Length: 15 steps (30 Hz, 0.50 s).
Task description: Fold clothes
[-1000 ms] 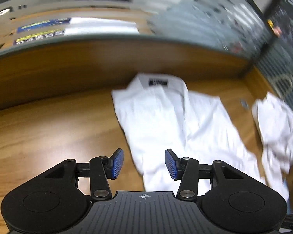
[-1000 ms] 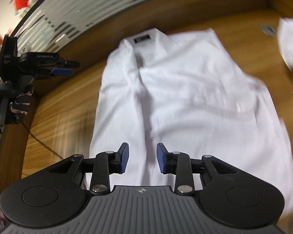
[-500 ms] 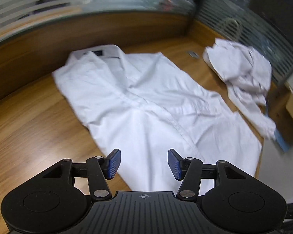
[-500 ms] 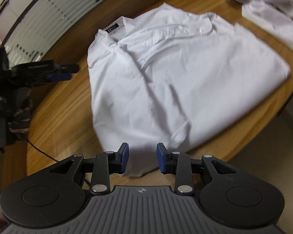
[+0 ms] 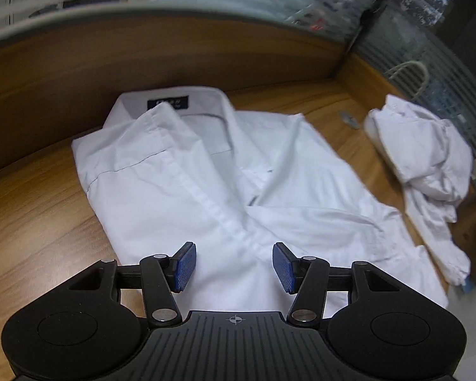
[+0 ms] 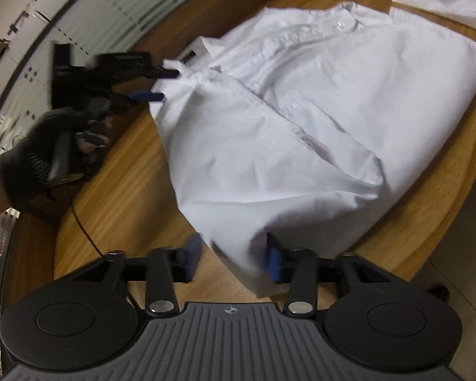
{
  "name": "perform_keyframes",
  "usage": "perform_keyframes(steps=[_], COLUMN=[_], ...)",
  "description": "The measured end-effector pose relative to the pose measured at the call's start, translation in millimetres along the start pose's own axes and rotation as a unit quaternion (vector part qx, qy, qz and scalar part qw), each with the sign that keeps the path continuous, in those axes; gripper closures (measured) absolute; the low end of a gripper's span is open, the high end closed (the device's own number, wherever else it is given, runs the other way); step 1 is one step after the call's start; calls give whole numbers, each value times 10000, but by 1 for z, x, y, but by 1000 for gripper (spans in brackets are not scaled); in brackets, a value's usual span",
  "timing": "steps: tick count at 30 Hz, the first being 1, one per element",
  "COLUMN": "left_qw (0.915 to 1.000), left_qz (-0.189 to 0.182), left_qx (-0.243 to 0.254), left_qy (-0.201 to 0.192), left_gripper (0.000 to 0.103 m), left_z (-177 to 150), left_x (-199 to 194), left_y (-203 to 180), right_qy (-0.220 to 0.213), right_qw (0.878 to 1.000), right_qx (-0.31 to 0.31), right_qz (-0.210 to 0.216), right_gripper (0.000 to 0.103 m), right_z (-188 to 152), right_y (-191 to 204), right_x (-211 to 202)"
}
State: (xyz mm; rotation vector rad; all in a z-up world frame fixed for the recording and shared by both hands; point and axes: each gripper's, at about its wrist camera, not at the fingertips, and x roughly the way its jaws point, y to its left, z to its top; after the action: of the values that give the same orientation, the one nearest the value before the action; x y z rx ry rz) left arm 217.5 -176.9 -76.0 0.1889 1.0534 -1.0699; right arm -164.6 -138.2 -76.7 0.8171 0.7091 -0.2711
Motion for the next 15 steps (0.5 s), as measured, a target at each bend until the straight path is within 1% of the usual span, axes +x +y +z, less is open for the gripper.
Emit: perform_keyframes(steps=[1,4,5,7,10,12,15], left_qw=[9999,9994,9993,9990,9989,9987,9995], left_qz=[73,249,282,353,403,420,289], left_qx=[13,111,174,228,244,266,137], left_qy=[71,229,178,121,78,73,-29], left_gripper=[47,47,46,44,40,40,40], left_z=[1,4,4,5,7,9,11], left_x=[8,28,30,34,37,38,27], left_y=[0,-2,-3,-8,-11,-13,-11], right_qy=[-46,-305,-311,-195,-59,20,67], right_qw=[10000,9994,9993,9996,9997,9996,9984], right_qx=[-38,-116,-140,-223,-170,-199,-464], right_qz=[21,135,118,21,-165,-189,-306], right_gripper=[95,98,98,100,101,101,98], right_z=[-2,-10,-15,-26,-44,-51,-52], right_y=[2,4,4,3,-4,-6,-1], right_x=[-1,-17,-19,-16,-5,-5,-21])
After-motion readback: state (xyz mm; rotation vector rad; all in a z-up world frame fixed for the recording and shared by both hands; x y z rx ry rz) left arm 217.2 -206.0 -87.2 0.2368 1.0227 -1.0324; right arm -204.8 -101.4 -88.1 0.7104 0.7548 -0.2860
